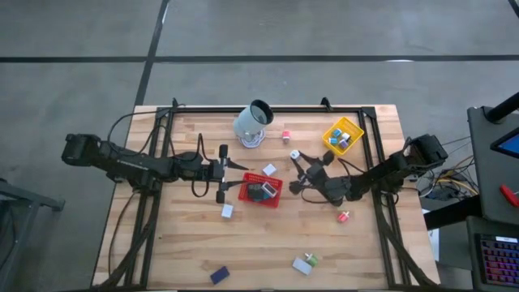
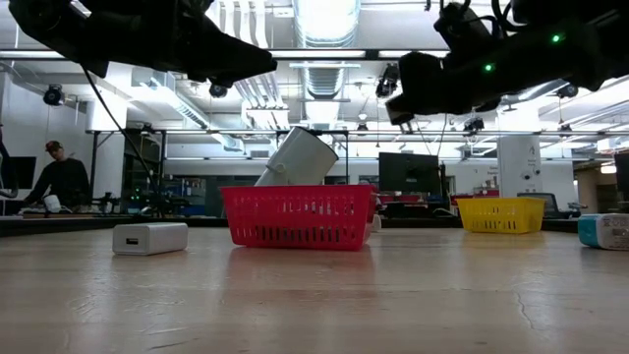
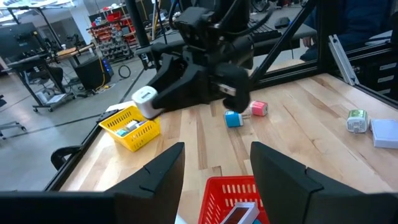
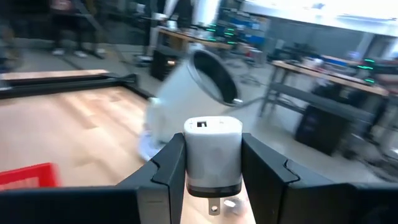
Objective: Pick & Place Office items
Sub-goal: Put the white black charger adapter into the yellow basket
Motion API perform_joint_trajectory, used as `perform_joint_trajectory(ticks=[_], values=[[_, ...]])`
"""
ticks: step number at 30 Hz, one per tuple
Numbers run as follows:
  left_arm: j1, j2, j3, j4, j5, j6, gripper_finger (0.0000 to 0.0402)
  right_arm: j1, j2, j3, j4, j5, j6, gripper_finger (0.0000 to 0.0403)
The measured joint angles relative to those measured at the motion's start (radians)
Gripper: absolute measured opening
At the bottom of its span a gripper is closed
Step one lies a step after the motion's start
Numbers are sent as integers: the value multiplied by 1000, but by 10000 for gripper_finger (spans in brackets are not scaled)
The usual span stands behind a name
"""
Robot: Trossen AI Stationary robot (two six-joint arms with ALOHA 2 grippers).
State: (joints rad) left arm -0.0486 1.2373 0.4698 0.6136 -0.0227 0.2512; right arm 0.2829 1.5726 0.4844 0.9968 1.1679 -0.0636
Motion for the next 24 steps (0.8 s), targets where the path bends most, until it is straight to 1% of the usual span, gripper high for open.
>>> perform_joint_trajectory(ticks=[6, 12, 17, 24], values=[[0, 0, 0, 0, 0, 2, 186, -2, 0, -12, -26, 158, 22, 116], [-1, 0, 0, 0, 4, 3, 186, -15, 0, -30, -111, 262, 123, 116], [-1, 0, 0, 0, 4, 3, 186, -30, 0, -49, -155, 275, 196, 116], [-1, 0, 0, 0, 4, 3, 186, -73, 0, -77, -155, 275, 203, 116]])
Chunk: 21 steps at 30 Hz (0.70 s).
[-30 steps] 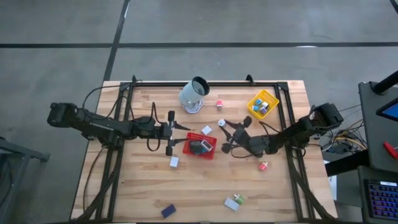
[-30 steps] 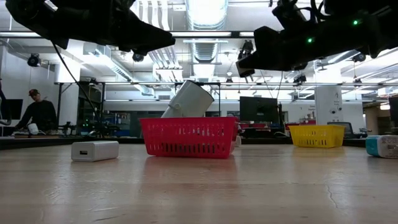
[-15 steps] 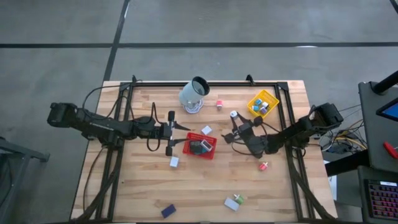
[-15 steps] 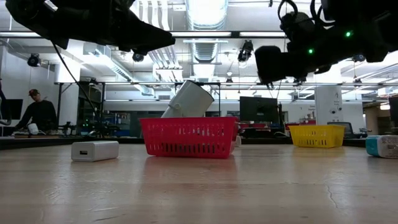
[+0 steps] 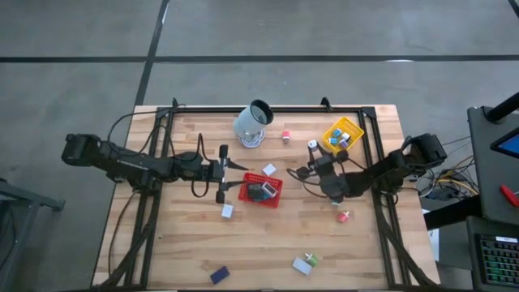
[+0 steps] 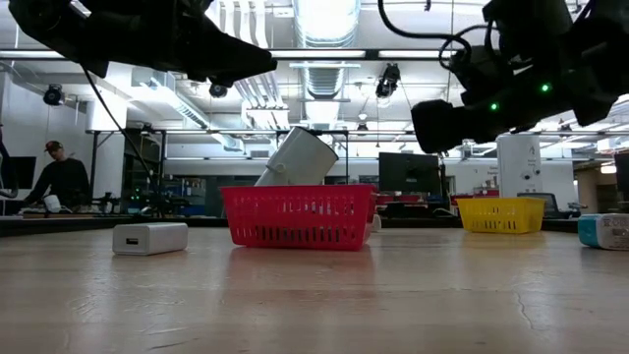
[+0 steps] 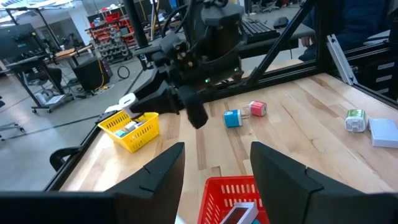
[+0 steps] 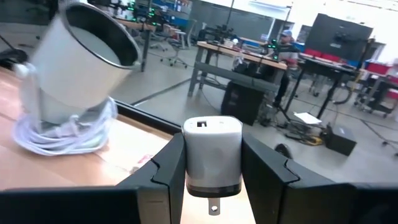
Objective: Pick & Place Office items
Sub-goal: Put the white black charger adapter into the yellow basket
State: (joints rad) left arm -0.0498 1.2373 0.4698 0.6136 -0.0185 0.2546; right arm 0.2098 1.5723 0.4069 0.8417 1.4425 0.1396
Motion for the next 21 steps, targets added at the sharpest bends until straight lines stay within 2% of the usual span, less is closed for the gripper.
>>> perform_joint_trajectory(ticks=[10, 16, 21], values=[[0, 0, 0, 0, 4, 0, 186, -93, -62, -84, 1, -1, -9, 116], [0, 0, -1, -1, 4, 0, 186, -149, -180, -152, 0, -18, -47, 116], [0, 0, -1, -1, 3, 0, 186, -199, -293, -183, -1, -37, -147, 116]])
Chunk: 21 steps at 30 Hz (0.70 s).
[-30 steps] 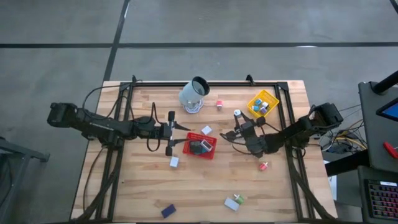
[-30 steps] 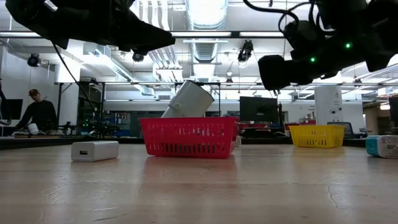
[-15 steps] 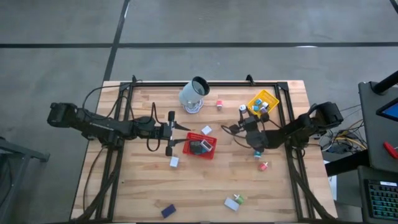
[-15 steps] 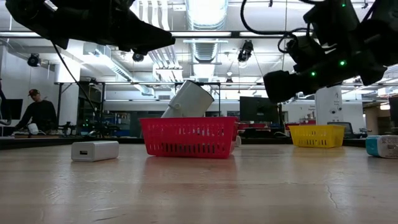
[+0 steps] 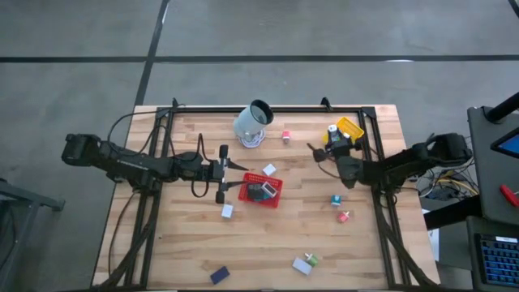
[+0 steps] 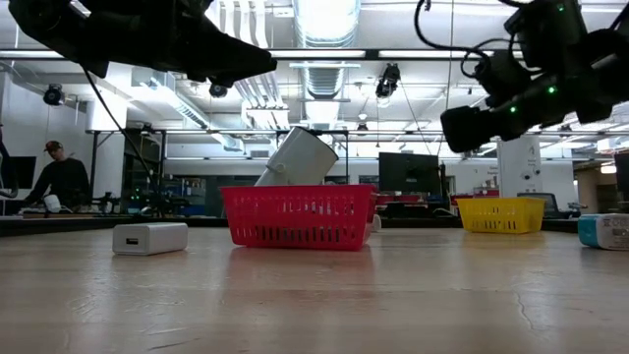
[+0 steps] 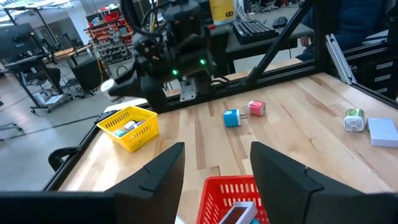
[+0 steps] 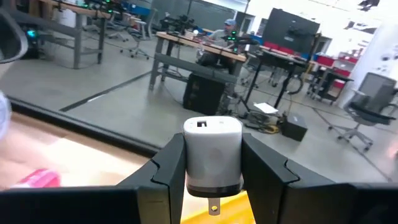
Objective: Pick & Place Office items
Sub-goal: Put the white black charger adapter into the yellow basket
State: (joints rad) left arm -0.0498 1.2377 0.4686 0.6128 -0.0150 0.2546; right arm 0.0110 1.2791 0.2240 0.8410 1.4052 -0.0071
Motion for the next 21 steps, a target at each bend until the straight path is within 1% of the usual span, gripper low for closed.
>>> perform_joint_trajectory(ticks=[4, 5, 7, 9, 10, 13, 15, 17, 19, 21], values=[[0, 0, 0, 0, 0, 0, 186, -30, -85, 8, -29, 0, -106, 116], [0, 0, 0, 0, 0, 0, 186, -36, -107, 20, -64, -1, -121, 116], [0, 0, -1, 0, 0, 0, 186, -45, -157, 53, -189, -16, -117, 116], [0, 0, -1, 0, 0, 0, 186, -58, -205, 102, -386, -60, -33, 116], [0, 0, -1, 0, 0, 0, 186, -70, -229, 131, -525, -95, 39, 116], [0, 0, -1, 0, 0, -1, 186, -127, -280, 233, -969, -218, 329, 116], [0, 0, -1, 0, 0, -1, 186, -154, -287, 278, -1174, -233, 448, 116], [0, 0, -3, 0, 7, 0, 186, -163, -290, 309, -1293, -258, 490, 116], [0, 0, -5, 0, 8, -1, 186, -182, -291, 342, -1336, -328, 501, 116], [0, 0, -6, 0, 8, -1, 186, -200, -290, 356, -1360, -370, 485, 116]])
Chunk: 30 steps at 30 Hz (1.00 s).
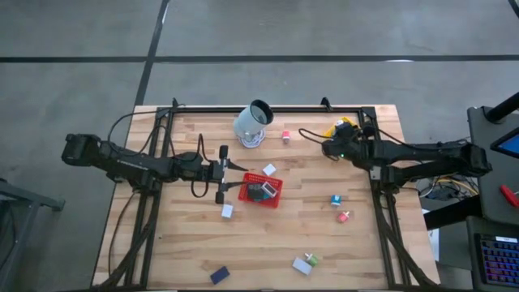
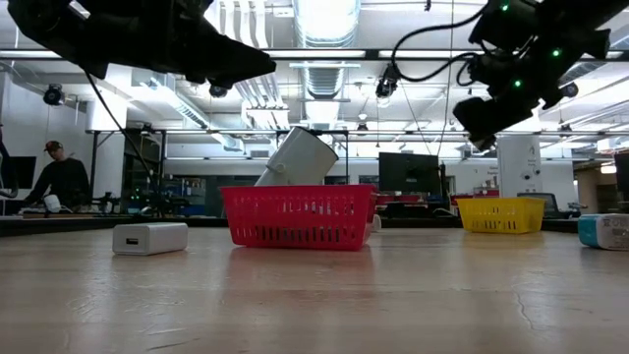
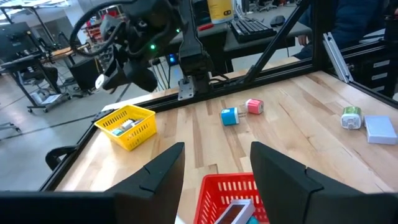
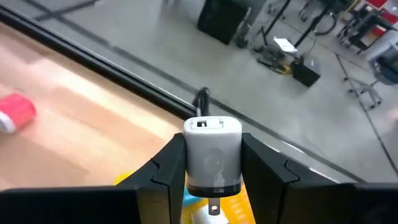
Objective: Pick & Place Office items
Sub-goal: Put the white black charger adapter into the yellow basket
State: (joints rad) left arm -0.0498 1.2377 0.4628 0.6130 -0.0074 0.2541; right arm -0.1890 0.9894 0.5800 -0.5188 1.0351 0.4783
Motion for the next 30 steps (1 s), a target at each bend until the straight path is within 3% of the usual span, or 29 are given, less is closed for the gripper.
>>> perform_joint_trajectory(ticks=[20, 30], values=[[0, 0, -8, 8, 0, -4, 186, -299, 0, 42, -27, -501, -237, 116], [0, 0, -8, 8, 0, -4, 186, -404, 12, 70, -153, -616, -303, 116]])
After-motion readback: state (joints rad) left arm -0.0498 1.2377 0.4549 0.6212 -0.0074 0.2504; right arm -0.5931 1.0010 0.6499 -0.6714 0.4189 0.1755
